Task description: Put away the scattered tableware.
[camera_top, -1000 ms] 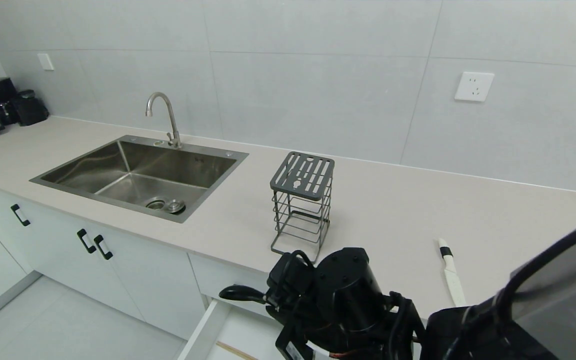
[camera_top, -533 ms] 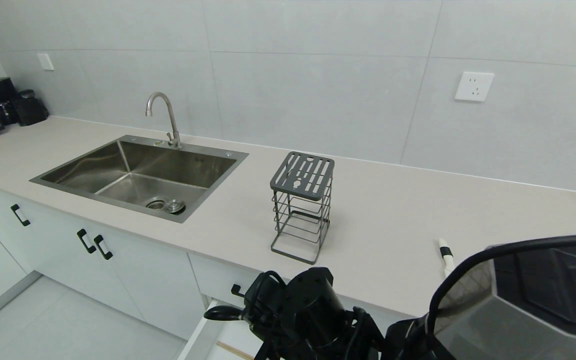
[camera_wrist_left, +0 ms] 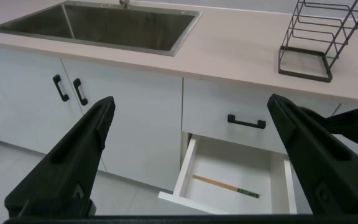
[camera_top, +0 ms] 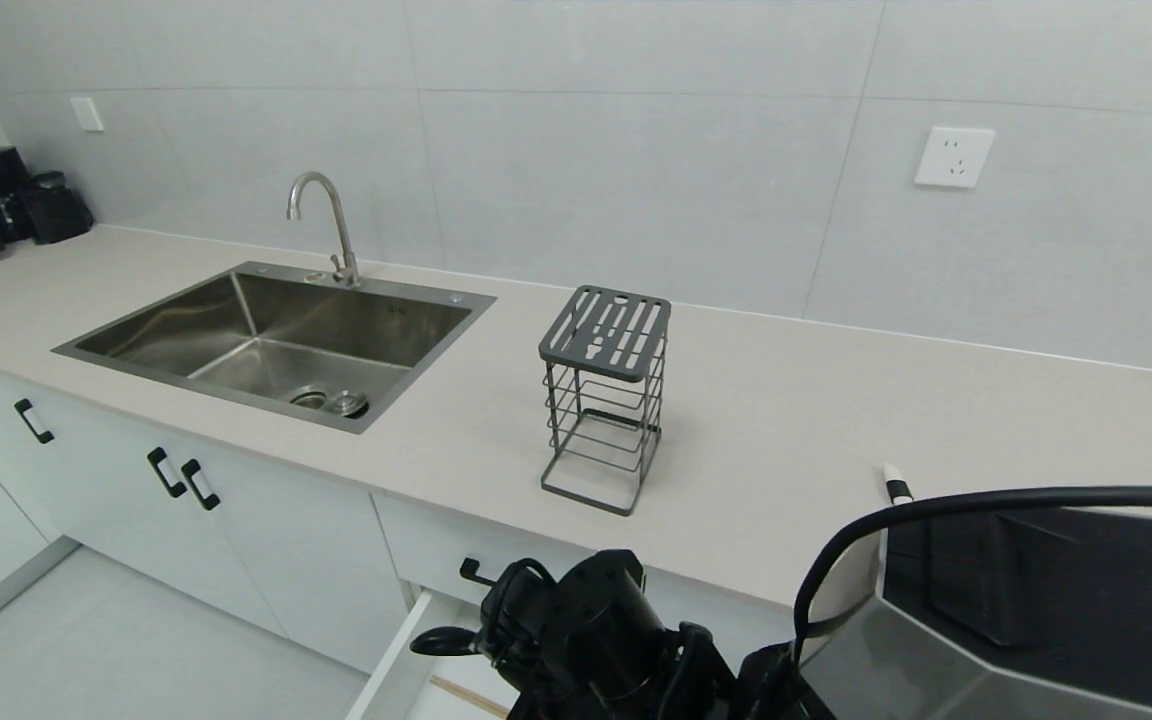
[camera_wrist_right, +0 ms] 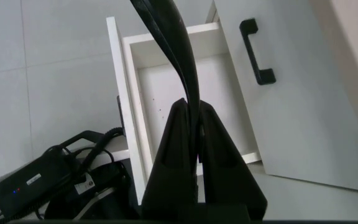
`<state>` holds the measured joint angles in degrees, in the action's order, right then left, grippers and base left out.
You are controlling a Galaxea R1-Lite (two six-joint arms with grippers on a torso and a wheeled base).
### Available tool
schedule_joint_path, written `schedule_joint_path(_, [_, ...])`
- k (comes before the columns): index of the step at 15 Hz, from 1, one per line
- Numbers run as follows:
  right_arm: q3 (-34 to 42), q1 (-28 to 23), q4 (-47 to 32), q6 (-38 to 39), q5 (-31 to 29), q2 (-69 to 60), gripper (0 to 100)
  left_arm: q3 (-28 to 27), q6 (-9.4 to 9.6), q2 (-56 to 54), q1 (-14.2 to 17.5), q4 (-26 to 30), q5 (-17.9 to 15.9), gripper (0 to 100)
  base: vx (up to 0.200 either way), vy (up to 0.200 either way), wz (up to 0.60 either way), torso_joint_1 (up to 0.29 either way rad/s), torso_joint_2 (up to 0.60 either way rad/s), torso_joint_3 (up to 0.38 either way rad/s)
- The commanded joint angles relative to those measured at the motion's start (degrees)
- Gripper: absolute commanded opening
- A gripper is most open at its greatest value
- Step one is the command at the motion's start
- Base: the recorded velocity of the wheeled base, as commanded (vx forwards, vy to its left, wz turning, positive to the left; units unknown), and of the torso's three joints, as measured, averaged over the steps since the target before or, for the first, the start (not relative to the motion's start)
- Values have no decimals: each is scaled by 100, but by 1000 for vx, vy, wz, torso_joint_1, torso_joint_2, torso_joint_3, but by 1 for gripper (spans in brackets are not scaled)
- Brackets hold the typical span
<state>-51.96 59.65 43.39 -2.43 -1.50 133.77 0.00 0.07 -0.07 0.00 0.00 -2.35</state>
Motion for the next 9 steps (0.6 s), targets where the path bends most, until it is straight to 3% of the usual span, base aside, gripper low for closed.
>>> schedule_joint_path(1, [-78,3,-6,-4,1,79,0,0,1,7,0,0,-2,100,0,0,0,-222,476,237])
schedule_joint_path(9, [-218,3,-32,-4,1,97,0,0,1,7,0,0,-2,100,0,0,0,-242,504,254])
